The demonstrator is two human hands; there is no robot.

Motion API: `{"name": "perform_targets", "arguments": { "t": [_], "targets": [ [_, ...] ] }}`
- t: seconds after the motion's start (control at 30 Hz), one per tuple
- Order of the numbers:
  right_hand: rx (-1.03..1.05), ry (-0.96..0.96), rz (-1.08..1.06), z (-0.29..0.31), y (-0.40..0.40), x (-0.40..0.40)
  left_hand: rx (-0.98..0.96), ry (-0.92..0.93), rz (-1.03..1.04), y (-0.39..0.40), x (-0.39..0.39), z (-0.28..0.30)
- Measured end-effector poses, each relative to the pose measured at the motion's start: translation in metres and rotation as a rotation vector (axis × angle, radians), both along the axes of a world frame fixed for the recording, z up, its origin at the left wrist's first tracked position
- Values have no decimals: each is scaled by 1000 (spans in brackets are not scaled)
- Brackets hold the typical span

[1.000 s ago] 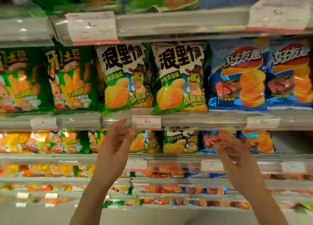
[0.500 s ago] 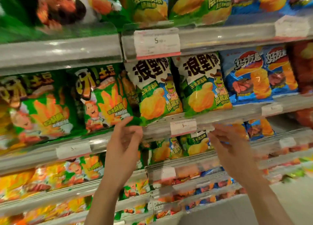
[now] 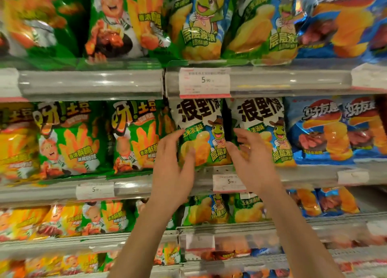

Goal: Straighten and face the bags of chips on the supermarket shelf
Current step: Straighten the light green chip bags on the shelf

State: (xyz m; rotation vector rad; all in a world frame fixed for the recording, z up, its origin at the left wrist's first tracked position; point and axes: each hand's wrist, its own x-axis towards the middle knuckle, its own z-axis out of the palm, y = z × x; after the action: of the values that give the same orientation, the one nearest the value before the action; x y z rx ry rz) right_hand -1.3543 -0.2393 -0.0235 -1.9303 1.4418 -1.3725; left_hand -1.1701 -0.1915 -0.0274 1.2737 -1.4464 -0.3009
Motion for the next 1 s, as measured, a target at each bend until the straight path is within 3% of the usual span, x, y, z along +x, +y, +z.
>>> {"name": "perform_targets", "arguments": {
  "t": [0.2,0.3,0.6,1.0],
  "targets": [
    [77,-2,190,13,-57,27,128,57,82,-59,-18,23],
    [162,-75,258,16,-66,38,123,-8,145,-78,-18,23],
    [36,-232,177,11,-62,37,-50,-18,143,-96,-18,9],
    [120,-272,157,18,-63,32,61,80,11,-98,-13,13]
  ]
}}
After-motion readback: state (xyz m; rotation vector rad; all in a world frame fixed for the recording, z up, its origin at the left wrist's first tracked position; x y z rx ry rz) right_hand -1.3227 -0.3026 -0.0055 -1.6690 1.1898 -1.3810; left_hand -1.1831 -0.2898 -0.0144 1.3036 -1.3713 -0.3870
